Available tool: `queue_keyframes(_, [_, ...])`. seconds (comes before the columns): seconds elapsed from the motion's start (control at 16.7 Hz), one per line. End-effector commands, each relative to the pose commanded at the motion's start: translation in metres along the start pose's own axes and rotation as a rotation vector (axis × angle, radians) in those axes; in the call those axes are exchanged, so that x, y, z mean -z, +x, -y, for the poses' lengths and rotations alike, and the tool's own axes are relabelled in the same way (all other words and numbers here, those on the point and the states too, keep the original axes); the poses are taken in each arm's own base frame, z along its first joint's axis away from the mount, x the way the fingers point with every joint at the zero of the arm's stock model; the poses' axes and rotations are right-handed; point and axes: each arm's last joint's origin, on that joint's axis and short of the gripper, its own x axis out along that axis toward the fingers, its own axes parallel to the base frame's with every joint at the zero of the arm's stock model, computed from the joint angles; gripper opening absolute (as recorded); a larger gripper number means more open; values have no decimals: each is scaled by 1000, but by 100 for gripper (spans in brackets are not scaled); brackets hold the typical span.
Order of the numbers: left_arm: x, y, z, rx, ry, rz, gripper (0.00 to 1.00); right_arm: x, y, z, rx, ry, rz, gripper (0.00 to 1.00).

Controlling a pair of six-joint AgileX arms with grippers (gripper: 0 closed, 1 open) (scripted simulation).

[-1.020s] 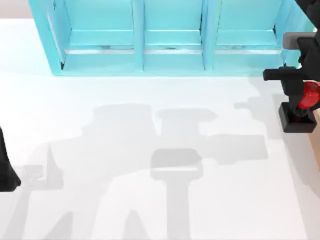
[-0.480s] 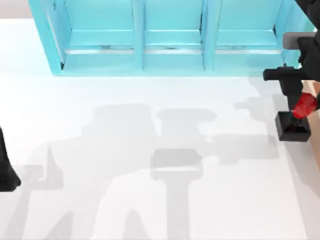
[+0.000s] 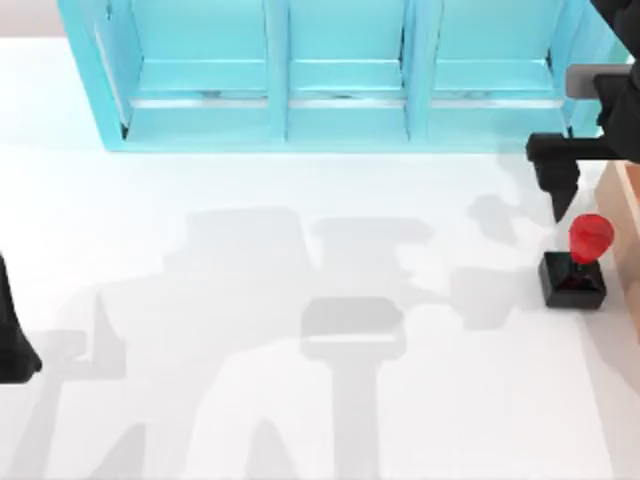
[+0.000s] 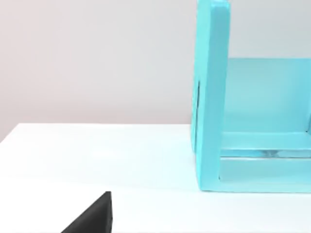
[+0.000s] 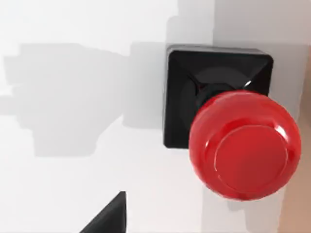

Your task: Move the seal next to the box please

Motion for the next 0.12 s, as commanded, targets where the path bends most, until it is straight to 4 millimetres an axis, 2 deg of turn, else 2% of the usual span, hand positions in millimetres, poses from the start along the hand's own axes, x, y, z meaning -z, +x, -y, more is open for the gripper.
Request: queue_keyframes(0.12, [0, 0, 0, 0, 0, 0, 100, 0, 0, 0, 0, 0, 0, 100])
